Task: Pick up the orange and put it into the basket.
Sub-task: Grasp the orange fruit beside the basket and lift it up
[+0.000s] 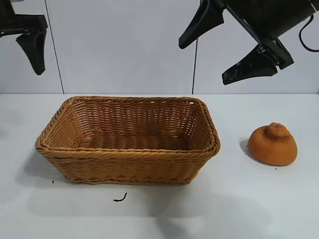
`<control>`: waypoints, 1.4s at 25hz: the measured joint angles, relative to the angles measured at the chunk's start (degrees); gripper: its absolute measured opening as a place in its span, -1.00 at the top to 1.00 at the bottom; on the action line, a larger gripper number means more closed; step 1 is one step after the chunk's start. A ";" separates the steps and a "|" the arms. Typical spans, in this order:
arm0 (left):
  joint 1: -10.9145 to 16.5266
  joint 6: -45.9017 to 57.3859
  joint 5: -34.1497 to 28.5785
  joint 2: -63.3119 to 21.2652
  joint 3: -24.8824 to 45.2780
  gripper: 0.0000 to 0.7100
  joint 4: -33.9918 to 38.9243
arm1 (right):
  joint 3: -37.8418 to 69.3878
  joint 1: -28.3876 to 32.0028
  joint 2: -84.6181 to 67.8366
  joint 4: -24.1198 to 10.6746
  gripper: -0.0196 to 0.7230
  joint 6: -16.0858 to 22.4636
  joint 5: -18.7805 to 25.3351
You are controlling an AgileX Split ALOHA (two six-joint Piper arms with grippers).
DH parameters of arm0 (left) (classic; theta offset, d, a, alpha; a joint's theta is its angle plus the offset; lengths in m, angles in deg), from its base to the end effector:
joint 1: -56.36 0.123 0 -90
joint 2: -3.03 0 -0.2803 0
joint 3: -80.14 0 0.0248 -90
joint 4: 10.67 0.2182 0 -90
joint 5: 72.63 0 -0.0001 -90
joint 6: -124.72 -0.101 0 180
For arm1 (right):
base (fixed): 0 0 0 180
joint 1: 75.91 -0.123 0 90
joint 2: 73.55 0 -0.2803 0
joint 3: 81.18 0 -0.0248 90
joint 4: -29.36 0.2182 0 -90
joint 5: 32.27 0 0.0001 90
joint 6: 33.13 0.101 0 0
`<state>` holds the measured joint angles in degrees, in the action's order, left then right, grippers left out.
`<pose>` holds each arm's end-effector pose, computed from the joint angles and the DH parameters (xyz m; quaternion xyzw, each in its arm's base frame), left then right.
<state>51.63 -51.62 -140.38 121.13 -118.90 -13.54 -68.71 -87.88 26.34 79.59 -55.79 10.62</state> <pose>0.3727 -0.0355 0.2621 0.0025 0.9931 -0.0324 0.1127 0.2933 0.1162 0.2702 -0.0323 0.9163 0.3292 0.2257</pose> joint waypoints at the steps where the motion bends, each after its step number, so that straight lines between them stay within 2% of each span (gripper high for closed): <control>1: 0.96 -0.06 0.00 0.00 0.00 -0.95 0.08 | 0.00 0.00 0.00 0.00 -0.93 0.00 -0.14; 4: 3.65 -0.45 -0.60 0.00 0.00 -0.95 0.42 | 0.00 0.00 0.00 -0.22 -0.93 0.00 -0.45; 6: 4.06 -1.29 -1.50 0.00 0.00 -0.95 0.48 | 0.00 0.00 0.00 -0.22 -0.93 0.00 -0.45; 16: 1.44 -1.75 -1.63 -0.52 0.00 -0.95 -0.44 | 0.00 0.00 0.00 -0.46 -0.93 0.00 -0.39; 22: 1.37 -2.13 -1.62 -6.05 2.58 -0.95 -0.16 | 0.00 0.00 0.00 -0.46 -0.93 0.00 -0.27; 27: 1.37 -2.54 -1.62 -15.79 13.40 -0.95 0.69 | 0.00 0.00 0.00 -0.46 -0.93 0.00 -0.21; 35: 1.37 -2.58 -1.73 -40.39 35.50 -0.95 1.07 | 0.00 0.00 0.00 -0.46 -0.93 0.00 0.04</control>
<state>53.00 -54.20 -142.11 80.75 -83.41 -12.47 -68.71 -87.88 26.34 79.13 -55.79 10.66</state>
